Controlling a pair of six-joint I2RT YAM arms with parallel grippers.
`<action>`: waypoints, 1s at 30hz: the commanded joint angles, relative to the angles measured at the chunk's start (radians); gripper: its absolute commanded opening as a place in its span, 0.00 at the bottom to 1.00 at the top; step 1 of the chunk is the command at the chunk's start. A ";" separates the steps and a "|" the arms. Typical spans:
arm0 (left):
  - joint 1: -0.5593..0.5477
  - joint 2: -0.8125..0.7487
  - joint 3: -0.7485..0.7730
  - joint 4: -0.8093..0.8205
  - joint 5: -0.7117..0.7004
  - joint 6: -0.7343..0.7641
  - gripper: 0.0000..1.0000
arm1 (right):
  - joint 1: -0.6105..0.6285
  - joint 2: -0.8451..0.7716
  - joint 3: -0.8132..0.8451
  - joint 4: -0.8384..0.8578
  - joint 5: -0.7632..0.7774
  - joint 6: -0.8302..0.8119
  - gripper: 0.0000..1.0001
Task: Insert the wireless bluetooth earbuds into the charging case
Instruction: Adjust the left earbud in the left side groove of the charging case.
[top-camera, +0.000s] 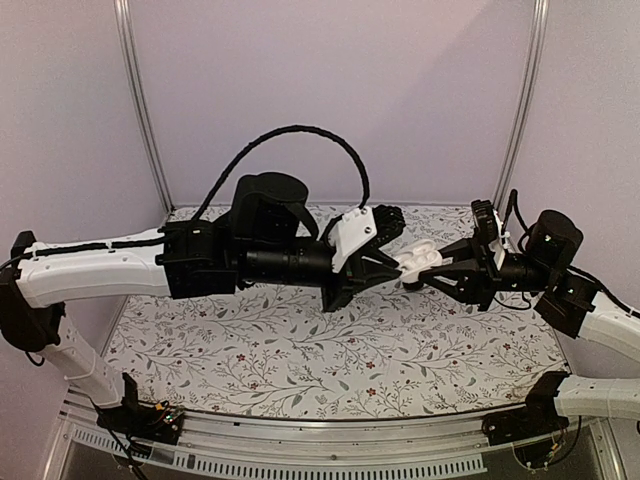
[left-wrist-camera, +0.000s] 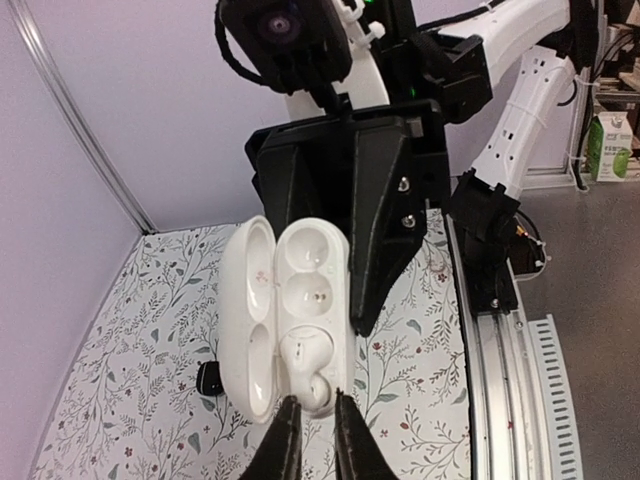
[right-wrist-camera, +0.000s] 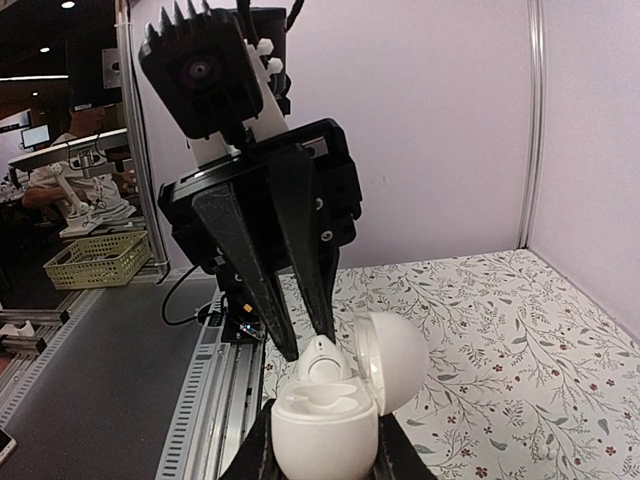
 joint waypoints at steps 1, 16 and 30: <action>-0.016 -0.002 0.020 0.015 -0.043 0.007 0.12 | 0.007 0.001 0.005 0.024 -0.022 0.007 0.00; -0.029 0.008 0.036 0.009 -0.013 0.020 0.12 | 0.014 0.003 0.005 0.022 -0.024 0.005 0.00; -0.039 0.049 0.087 -0.061 -0.015 0.027 0.07 | 0.019 -0.007 0.008 0.016 -0.033 0.005 0.00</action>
